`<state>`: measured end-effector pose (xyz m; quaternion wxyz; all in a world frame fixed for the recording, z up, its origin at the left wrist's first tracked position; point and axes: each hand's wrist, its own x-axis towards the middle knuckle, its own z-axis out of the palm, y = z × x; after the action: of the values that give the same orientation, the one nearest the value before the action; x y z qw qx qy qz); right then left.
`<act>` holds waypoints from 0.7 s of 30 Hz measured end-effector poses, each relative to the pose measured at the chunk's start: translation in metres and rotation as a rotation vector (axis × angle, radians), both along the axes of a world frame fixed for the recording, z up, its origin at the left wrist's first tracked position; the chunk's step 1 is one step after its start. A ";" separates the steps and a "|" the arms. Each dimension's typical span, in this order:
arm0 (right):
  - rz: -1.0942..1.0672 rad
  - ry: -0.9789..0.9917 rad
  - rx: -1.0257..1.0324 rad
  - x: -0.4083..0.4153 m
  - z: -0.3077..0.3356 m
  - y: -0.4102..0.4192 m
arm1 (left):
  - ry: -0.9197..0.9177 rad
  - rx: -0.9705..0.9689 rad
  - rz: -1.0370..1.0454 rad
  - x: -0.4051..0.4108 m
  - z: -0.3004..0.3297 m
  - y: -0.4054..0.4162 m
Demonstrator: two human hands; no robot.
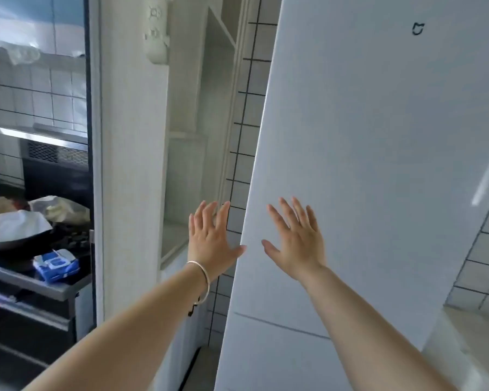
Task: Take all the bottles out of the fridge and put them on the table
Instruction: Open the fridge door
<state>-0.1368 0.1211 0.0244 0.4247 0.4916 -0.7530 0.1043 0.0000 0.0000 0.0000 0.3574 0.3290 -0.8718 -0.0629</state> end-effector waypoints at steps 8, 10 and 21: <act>0.051 0.173 0.173 -0.009 0.009 -0.120 | 0.071 0.058 -0.238 -0.059 -0.016 -0.080; 0.043 0.255 0.195 -0.016 0.011 -0.137 | 0.063 0.111 -0.285 -0.073 -0.022 -0.092; -0.276 0.498 0.457 -0.037 0.011 -0.168 | 0.081 0.519 -0.516 -0.107 -0.018 -0.107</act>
<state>-0.1742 -0.0467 0.0350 0.4840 0.4779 -0.6898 -0.2480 -0.1069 -0.1066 -0.0180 0.2686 0.1752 -0.8663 -0.3830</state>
